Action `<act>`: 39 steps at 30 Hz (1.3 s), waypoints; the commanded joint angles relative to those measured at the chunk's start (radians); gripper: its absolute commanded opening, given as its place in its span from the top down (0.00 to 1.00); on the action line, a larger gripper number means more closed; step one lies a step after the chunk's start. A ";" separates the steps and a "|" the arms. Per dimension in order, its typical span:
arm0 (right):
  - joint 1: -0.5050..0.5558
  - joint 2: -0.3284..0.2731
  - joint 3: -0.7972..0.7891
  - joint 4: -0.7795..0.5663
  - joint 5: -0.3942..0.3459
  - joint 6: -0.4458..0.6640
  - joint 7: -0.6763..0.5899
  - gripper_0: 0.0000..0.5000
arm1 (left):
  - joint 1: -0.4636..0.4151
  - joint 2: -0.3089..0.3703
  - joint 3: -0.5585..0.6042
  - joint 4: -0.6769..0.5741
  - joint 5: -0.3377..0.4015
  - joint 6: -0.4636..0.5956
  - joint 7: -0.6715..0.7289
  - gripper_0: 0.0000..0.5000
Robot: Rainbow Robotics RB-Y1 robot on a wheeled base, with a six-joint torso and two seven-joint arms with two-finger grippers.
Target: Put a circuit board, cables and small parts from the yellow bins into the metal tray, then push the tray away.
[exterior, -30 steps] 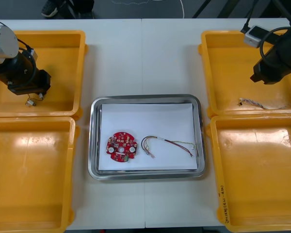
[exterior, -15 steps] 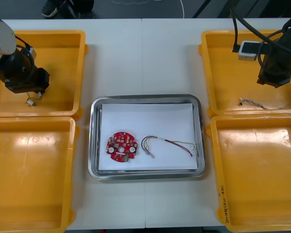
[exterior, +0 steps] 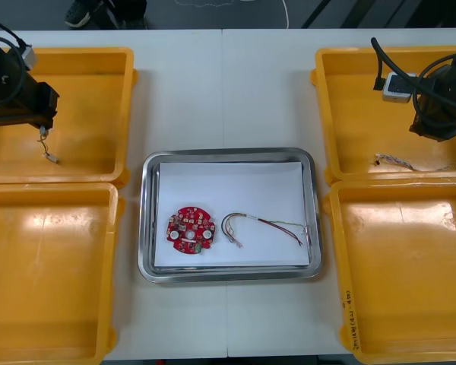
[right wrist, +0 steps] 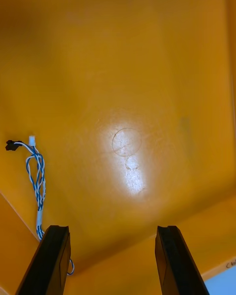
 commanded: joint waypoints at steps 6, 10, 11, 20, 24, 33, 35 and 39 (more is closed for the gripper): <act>0.042 -0.048 0.013 0.089 -0.094 -0.150 0.035 0.00 | 0.008 0.074 0.098 -0.116 0.026 0.070 0.076 1.00; 0.040 -0.048 0.039 0.107 -0.096 -0.180 0.043 0.00 | 0.008 0.083 0.109 -0.137 0.029 0.100 0.089 1.00; 0.039 -0.048 0.048 0.107 -0.088 -0.184 0.045 0.00 | 0.008 0.088 0.110 -0.148 0.029 0.111 0.093 1.00; 0.002 -0.048 0.116 0.145 -0.085 -0.206 0.046 0.00 | 0.008 0.124 0.112 -0.243 0.083 0.212 0.116 1.00; -0.023 -0.047 0.156 0.184 -0.091 -0.235 0.048 0.00 | 0.005 0.143 0.110 -0.277 0.128 0.242 0.137 1.00; -0.056 -0.047 0.194 0.240 -0.103 -0.252 0.051 0.00 | 0.000 0.176 0.121 -0.344 0.206 0.242 0.214 1.00; -0.061 -0.047 0.200 0.247 -0.106 -0.252 0.051 0.00 | 0.000 0.190 0.121 -0.358 0.238 0.242 0.252 1.00; -0.066 -0.047 0.205 0.253 -0.119 -0.252 0.051 0.00 | 0.000 0.213 0.121 -0.387 0.293 0.242 0.316 1.00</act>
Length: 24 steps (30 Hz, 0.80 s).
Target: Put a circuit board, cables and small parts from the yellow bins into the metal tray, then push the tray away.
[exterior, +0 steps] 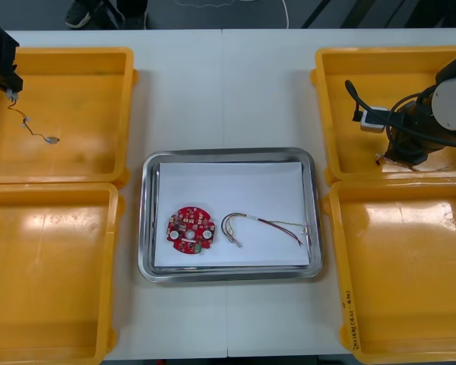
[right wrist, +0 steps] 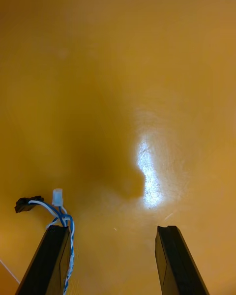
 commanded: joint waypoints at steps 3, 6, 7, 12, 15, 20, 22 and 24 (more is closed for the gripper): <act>-0.046 -0.043 0.015 -0.001 -0.025 -0.008 0.035 0.00 | 0.000 0.081 0.037 -0.074 0.064 0.009 0.172 1.00; -0.048 -0.043 0.015 -0.001 -0.036 0.007 0.035 0.00 | 0.000 0.083 0.037 -0.082 0.069 0.009 0.183 1.00; -0.050 -0.043 0.015 -0.001 -0.039 0.015 0.037 0.00 | 0.000 0.083 0.037 -0.082 0.067 0.009 0.183 1.00; -0.051 -0.043 0.016 -0.001 -0.045 0.039 0.038 0.00 | 0.000 0.083 0.021 -0.082 0.060 0.009 0.175 1.00; -0.051 -0.043 0.021 -0.001 -0.048 0.042 0.038 0.00 | 0.000 0.083 0.001 -0.082 0.055 0.009 0.174 1.00; -0.053 -0.043 0.036 -0.001 -0.051 0.042 0.034 0.00 | 0.000 0.083 -0.005 -0.080 0.054 0.009 0.174 1.00; -0.053 -0.043 0.042 0.000 -0.053 0.042 0.034 0.00 | 0.007 0.083 -0.008 -0.077 0.051 0.009 0.171 1.00; -0.056 -0.043 0.051 0.009 -0.057 0.041 0.037 0.00 | 0.028 0.083 -0.031 -0.070 0.043 0.009 0.169 1.00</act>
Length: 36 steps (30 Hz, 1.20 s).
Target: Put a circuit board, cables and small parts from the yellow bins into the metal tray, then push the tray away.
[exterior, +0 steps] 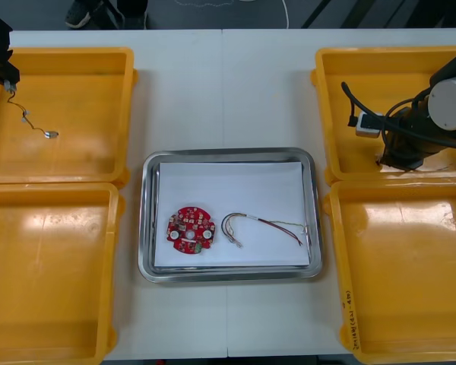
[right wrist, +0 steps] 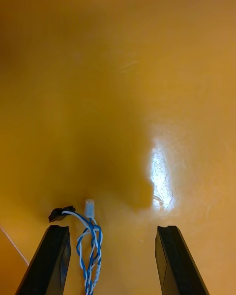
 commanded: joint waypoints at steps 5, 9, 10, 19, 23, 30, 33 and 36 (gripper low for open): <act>-0.061 -0.043 0.038 0.039 -0.027 0.004 0.041 0.00 | 0.058 0.050 -0.091 0.000 -0.036 -0.074 0.008 1.00; -0.064 -0.040 0.044 0.046 -0.032 0.004 0.043 0.00 | 0.058 0.045 -0.146 0.054 -0.053 -0.158 0.000 1.00; -0.064 -0.040 0.044 0.046 -0.030 0.002 0.043 0.00 | 0.058 0.045 -0.160 0.066 -0.056 -0.172 -0.003 1.00; -0.066 -0.040 0.044 0.046 -0.018 0.002 0.029 0.92 | 0.058 0.029 -0.237 0.152 -0.061 -0.327 -0.020 0.99; -0.066 -0.040 0.044 0.046 -0.013 0.002 0.024 1.00 | 0.060 0.018 -0.237 0.152 -0.070 -0.329 -0.021 0.46; -0.087 -0.040 0.044 0.046 0.007 0.004 0.006 1.00 | 0.060 0.016 -0.237 0.151 -0.082 -0.332 -0.021 0.00; -0.110 -0.040 0.044 0.046 0.024 0.017 -0.005 1.00 | 0.060 0.016 -0.231 0.151 -0.084 -0.329 -0.021 0.00; -0.135 -0.040 0.040 0.046 0.041 0.031 -0.016 1.00 | 0.063 0.016 -0.231 0.152 -0.093 -0.323 -0.021 0.00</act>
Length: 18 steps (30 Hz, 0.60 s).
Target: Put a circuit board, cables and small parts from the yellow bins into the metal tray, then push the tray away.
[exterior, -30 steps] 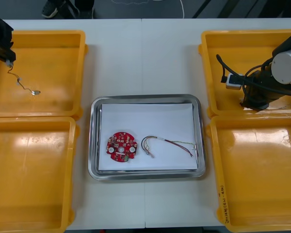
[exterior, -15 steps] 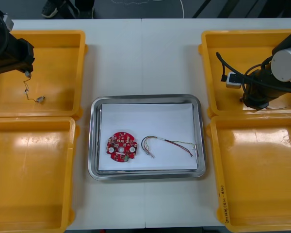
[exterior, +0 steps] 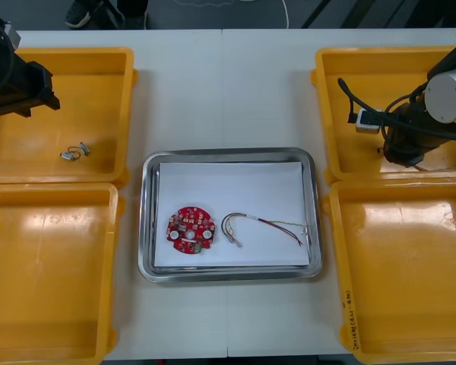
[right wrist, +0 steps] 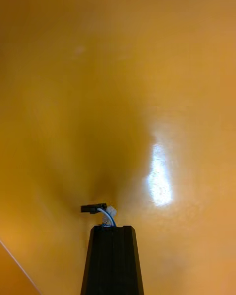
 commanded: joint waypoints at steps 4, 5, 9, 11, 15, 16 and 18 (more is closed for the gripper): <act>-0.101 -0.041 0.001 -0.006 0.045 0.027 -0.027 1.00 | 0.023 0.016 0.006 0.018 -0.025 -0.001 -0.020 0.00; -0.104 -0.041 0.000 -0.006 0.048 0.027 -0.028 1.00 | 0.026 0.016 0.006 0.024 -0.023 -0.001 -0.020 0.00; -0.125 -0.041 -0.003 0.007 0.072 0.027 -0.042 1.00 | 0.036 0.014 0.006 0.066 -0.022 -0.002 -0.018 0.00; -0.144 -0.041 -0.008 0.047 0.074 0.011 -0.048 1.00 | 0.039 0.013 0.006 0.092 -0.019 -0.011 -0.018 0.00; -0.164 -0.039 -0.014 0.100 0.069 -0.039 -0.053 1.00 | 0.041 0.004 0.006 0.124 -0.019 -0.037 -0.023 0.00; -0.168 -0.039 -0.014 0.113 0.066 -0.061 -0.054 1.00 | 0.039 -0.004 0.006 0.132 -0.023 -0.047 -0.024 0.00; -0.176 -0.029 -0.014 0.136 0.059 -0.093 -0.060 1.00 | 0.041 -0.016 0.006 0.153 -0.032 -0.060 -0.024 0.00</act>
